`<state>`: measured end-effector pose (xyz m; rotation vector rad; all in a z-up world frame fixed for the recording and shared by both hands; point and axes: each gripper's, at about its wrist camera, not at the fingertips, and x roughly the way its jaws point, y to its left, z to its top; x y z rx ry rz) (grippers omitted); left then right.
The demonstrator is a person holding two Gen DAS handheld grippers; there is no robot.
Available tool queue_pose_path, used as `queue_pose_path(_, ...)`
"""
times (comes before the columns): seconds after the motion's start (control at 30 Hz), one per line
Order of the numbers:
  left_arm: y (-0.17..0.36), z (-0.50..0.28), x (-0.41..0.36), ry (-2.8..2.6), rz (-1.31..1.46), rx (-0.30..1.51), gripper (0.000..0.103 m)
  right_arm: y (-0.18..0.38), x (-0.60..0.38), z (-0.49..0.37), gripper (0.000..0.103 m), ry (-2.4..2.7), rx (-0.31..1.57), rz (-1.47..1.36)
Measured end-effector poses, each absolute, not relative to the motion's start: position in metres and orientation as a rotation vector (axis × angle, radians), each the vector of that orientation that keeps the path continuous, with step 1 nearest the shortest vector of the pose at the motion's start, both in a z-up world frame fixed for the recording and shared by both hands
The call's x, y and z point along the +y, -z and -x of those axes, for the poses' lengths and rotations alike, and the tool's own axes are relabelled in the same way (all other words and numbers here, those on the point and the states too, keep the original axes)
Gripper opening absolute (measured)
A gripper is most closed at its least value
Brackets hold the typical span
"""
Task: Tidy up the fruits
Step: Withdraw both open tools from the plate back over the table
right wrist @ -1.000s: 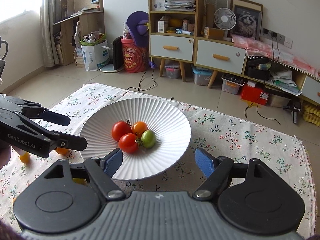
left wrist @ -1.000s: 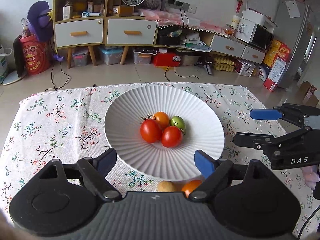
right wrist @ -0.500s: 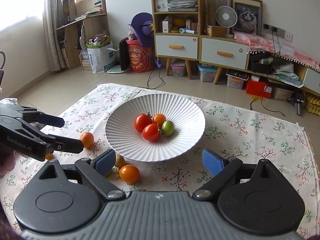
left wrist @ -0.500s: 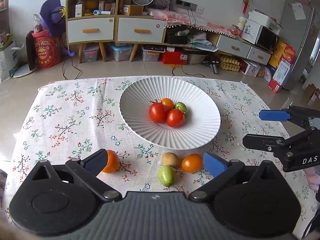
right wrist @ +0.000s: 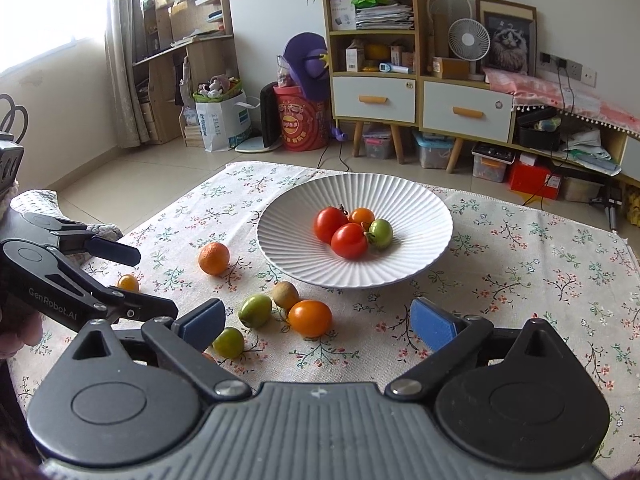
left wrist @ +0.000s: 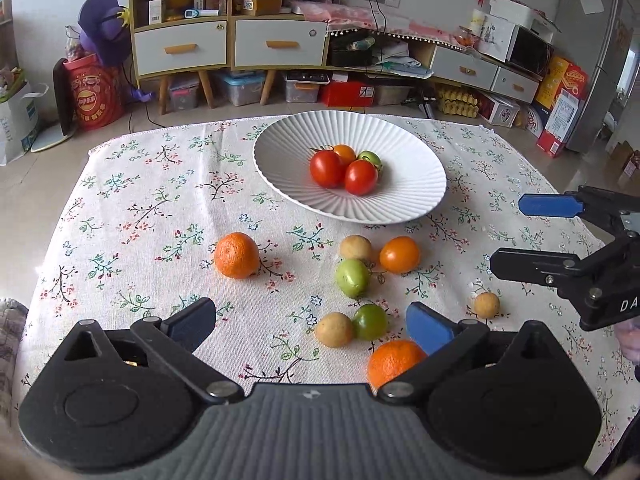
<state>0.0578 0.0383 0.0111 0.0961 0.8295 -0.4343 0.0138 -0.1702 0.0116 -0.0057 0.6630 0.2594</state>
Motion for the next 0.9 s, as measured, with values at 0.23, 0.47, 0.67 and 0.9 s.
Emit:
queue_pose_path(0.23,-0.007,-0.042,0.05,0.458,-0.134,0.83,0.1,0.0,-0.156,-0.001,0.101,-0.278,0.676,0.041)
queue_pose_path(0.47,0.004,-0.028,0.067,0.485,-0.146,0.891,0.1,0.013,-0.14,0.012,0.102,-0.313,0.694,0.074)
queue_pose_path(0.67,0.01,-0.013,0.086,0.561,-0.171,0.96,0.1,0.022,-0.121,0.023,0.102,-0.367,0.705,0.143)
queue_pose_path(0.9,0.02,-0.006,0.08,0.637,-0.222,1.011,0.1,0.033,-0.104,0.032,0.102,-0.423,0.731,0.2)
